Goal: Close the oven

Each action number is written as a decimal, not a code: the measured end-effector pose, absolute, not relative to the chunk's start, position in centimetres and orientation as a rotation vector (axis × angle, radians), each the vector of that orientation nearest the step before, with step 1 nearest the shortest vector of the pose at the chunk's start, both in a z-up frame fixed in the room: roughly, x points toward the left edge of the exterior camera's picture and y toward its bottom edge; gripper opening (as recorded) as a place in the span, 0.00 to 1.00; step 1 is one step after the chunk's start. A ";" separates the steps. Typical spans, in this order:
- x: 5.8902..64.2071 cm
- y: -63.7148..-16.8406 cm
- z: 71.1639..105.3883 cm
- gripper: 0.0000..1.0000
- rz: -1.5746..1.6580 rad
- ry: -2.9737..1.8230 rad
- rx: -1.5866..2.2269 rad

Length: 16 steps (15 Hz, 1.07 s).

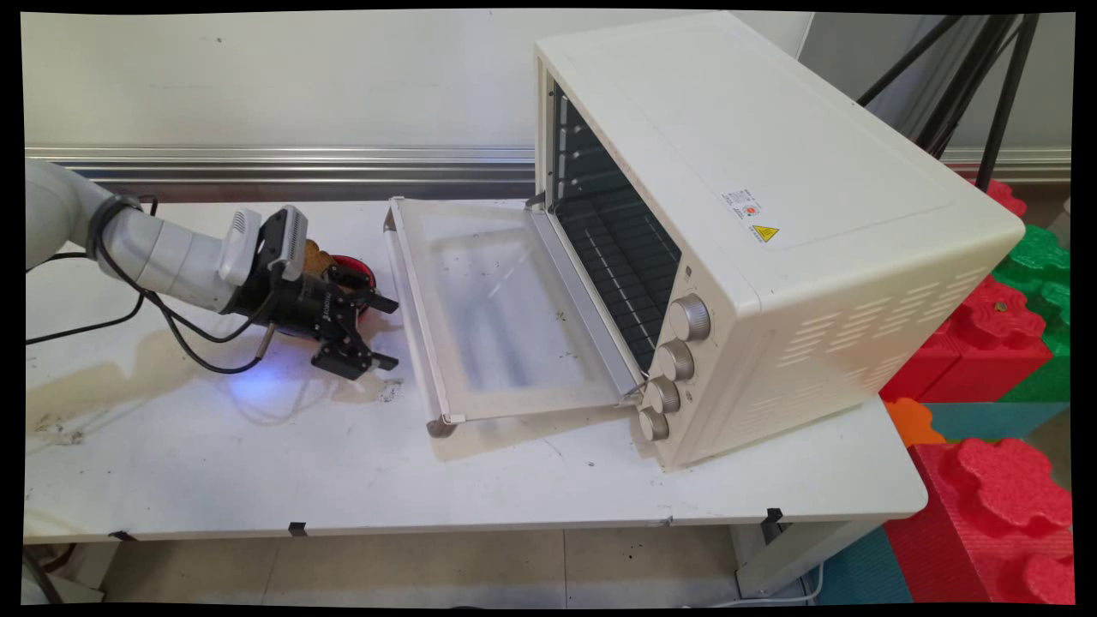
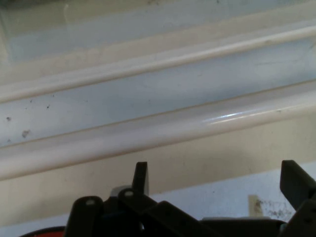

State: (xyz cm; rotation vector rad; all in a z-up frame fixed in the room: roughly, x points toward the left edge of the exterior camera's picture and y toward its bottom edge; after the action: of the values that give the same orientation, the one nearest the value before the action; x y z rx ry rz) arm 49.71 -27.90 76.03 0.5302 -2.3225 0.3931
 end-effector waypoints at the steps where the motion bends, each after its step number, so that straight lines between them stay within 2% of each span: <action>1: 49.6 -27.9 75.9 1.00 0.392 -2.322 0.532; 3: 49.5 -28.0 75.8 1.00 0.392 -2.322 0.534; 4: 49.5 -28.0 75.7 0.00 0.392 -2.322 0.535; 16: 49.5 -28.1 75.0 0.00 0.380 -2.302 0.588</action>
State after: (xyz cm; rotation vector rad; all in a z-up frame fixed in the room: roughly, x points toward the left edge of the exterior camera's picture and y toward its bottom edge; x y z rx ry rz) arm 49.45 -28.07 74.99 0.5877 -2.3019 0.3796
